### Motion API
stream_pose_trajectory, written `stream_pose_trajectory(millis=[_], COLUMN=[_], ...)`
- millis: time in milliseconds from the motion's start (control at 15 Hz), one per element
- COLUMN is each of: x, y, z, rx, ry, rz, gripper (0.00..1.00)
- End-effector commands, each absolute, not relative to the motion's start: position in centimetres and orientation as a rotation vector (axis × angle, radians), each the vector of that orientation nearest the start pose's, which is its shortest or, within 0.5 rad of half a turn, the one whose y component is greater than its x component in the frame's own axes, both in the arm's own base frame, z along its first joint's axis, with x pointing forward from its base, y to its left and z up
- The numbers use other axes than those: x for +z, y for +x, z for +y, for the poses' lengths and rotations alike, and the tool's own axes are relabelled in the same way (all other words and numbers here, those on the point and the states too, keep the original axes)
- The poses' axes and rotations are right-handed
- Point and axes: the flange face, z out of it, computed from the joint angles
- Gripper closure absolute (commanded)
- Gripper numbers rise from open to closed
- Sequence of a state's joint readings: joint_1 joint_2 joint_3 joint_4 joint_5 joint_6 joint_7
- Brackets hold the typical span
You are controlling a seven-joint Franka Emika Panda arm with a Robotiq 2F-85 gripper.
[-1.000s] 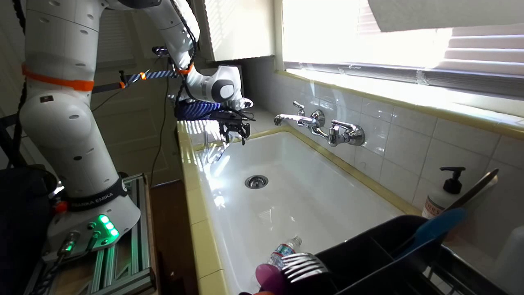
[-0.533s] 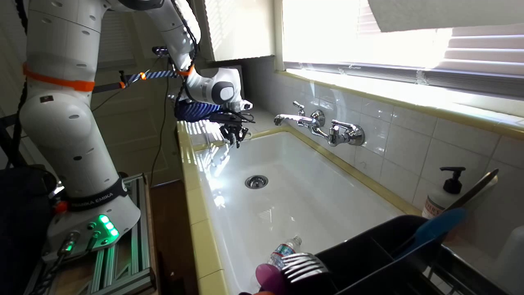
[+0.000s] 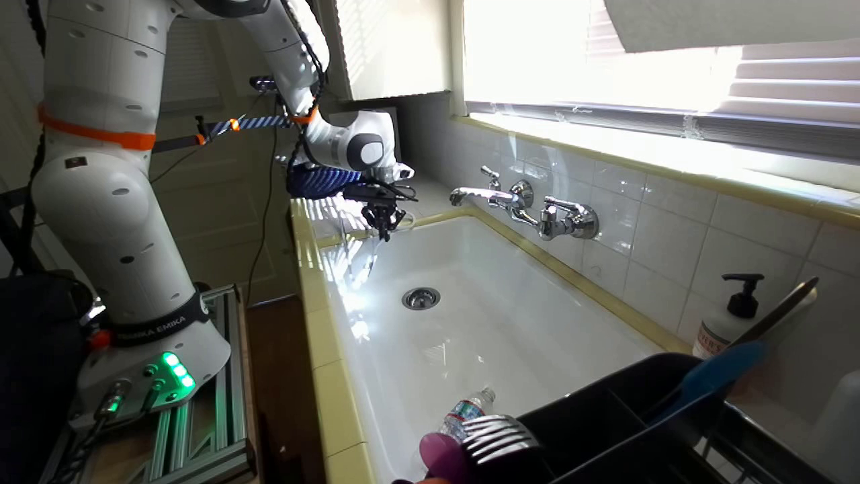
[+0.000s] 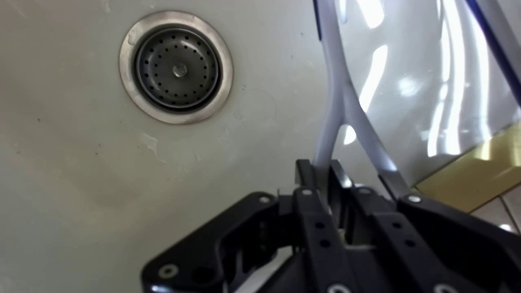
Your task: Hang the hanger on the side of the cabinet
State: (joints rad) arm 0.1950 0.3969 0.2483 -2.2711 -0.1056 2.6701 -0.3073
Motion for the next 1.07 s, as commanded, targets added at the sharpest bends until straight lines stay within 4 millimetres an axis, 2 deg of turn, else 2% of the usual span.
stream_pose_trajectory(millis=[0,267,667,1000], x=[21.0,25.7,32.5,37.1], y=[47.9,47.0,44.6,43.2], z=[23.9,23.8,21.7,20.6], rx=[-0.105,-0.297,-0.571,-0.716], ry=[-2.825,-2.824,-2.853,-2.835], rz=[-1.234,-1.260,-1.311,-1.444], gripper=[0.97,0.97,0.97,0.97])
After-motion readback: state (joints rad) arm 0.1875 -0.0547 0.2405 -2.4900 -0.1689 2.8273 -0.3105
